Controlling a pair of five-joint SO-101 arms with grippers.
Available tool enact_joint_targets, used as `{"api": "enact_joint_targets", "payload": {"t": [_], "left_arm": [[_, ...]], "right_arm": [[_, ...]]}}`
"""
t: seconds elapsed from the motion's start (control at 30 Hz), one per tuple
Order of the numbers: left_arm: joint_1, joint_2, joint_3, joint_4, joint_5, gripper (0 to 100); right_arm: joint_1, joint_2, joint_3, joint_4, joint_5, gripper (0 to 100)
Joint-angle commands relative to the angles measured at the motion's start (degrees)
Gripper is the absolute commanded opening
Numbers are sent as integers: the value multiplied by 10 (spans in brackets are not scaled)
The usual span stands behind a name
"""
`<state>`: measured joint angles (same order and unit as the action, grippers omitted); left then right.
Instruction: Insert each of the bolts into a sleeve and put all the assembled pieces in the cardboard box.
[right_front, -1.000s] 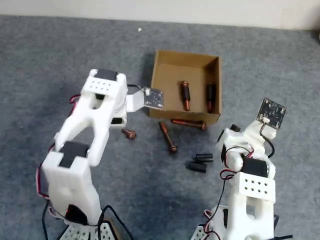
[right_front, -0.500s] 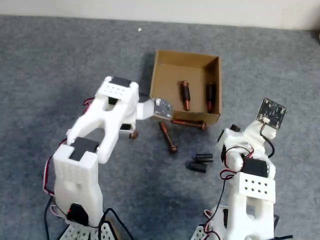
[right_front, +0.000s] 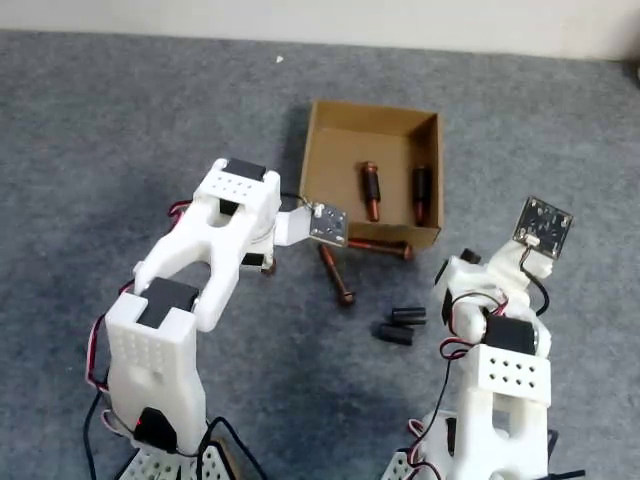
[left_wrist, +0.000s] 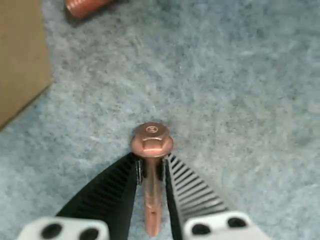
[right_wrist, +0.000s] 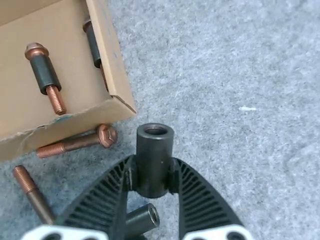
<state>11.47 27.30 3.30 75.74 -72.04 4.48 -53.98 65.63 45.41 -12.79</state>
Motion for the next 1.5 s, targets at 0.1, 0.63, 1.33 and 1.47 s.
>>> {"api": "enact_joint_targets", "payload": {"t": [0.1,0.63,1.33,1.47], "left_arm": [[13,-100,4,27,125,5],[-1,-447,242,-69,385,6],[-1,-786,465,-280,804,6],[-1,-848,482,-282,844,6]], "right_arm": [[7,-12,-2,-19,7,5],[30,-15,-8,-2,7,5],[28,-162,-7,70,7,5],[-2,-264,17,71,8,5]]}}
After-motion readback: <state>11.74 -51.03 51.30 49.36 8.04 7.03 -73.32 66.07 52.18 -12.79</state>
